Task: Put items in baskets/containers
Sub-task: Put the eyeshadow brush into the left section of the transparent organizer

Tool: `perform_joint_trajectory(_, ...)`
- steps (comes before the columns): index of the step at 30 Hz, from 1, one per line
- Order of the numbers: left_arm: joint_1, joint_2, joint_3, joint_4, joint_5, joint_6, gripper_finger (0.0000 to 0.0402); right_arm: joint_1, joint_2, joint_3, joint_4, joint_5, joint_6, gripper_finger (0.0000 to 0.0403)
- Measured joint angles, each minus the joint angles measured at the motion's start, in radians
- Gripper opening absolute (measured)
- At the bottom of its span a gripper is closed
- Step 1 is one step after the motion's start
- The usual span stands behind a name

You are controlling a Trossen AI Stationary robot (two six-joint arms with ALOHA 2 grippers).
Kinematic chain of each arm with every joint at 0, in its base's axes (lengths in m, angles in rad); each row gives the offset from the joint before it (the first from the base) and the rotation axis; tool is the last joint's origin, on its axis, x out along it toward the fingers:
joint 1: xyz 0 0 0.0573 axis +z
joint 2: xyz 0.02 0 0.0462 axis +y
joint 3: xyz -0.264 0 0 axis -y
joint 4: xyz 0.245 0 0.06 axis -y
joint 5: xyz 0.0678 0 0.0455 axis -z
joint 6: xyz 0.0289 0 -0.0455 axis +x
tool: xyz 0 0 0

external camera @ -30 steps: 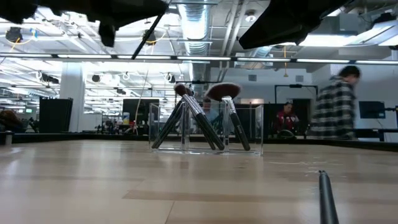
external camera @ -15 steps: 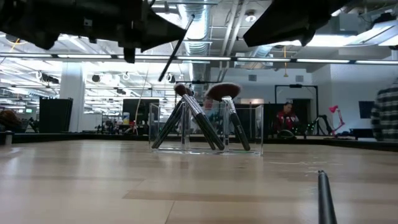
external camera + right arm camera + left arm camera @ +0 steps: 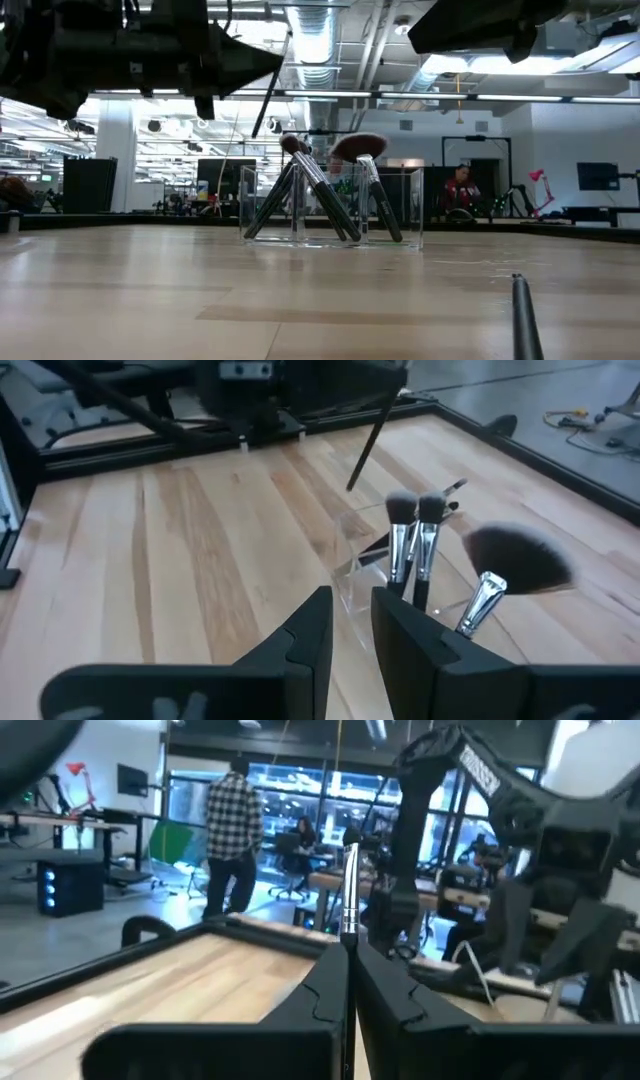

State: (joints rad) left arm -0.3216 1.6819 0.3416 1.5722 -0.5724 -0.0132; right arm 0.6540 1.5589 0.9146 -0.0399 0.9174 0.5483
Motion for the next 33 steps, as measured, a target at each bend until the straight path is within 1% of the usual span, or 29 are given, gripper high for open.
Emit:
perform_joint_trajectory(5,0.038,0.037,0.0,-0.001,0.013,-0.024,0.001,0.0,0.0,0.0,-0.001,0.002,0.021,0.0066)
perform_joint_trajectory(9,0.074,0.086,0.0,-0.001,0.035,-0.083,0.001,0.001,0.0,0.0,0.002,0.002,0.021,0.0066)
perform_joint_trajectory(13,0.099,0.128,0.0,-0.003,0.034,-0.121,0.001,0.0,0.0,0.0,0.002,0.002,0.021,0.0066)
perform_joint_trajectory(18,0.099,0.129,0.0,-0.002,0.035,-0.131,0.001,0.0,0.0,0.0,0.002,0.002,0.021,0.0066)
perform_joint_trajectory(23,0.073,0.15,0.0,-0.001,0.036,-0.165,0.001,0.0,0.001,0.0,-0.006,0.001,0.021,0.0066)
perform_joint_trajectory(28,0.076,0.193,0.0,-0.001,-0.004,-0.232,0.001,0.0,0.001,0.0,-0.006,0.001,0.021,0.0066)
perform_joint_trajectory(33,0.08,0.208,0.0,-0.002,-0.011,-0.261,0.001,0.0,0.001,0.0,-0.012,0.001,0.02,0.0066)
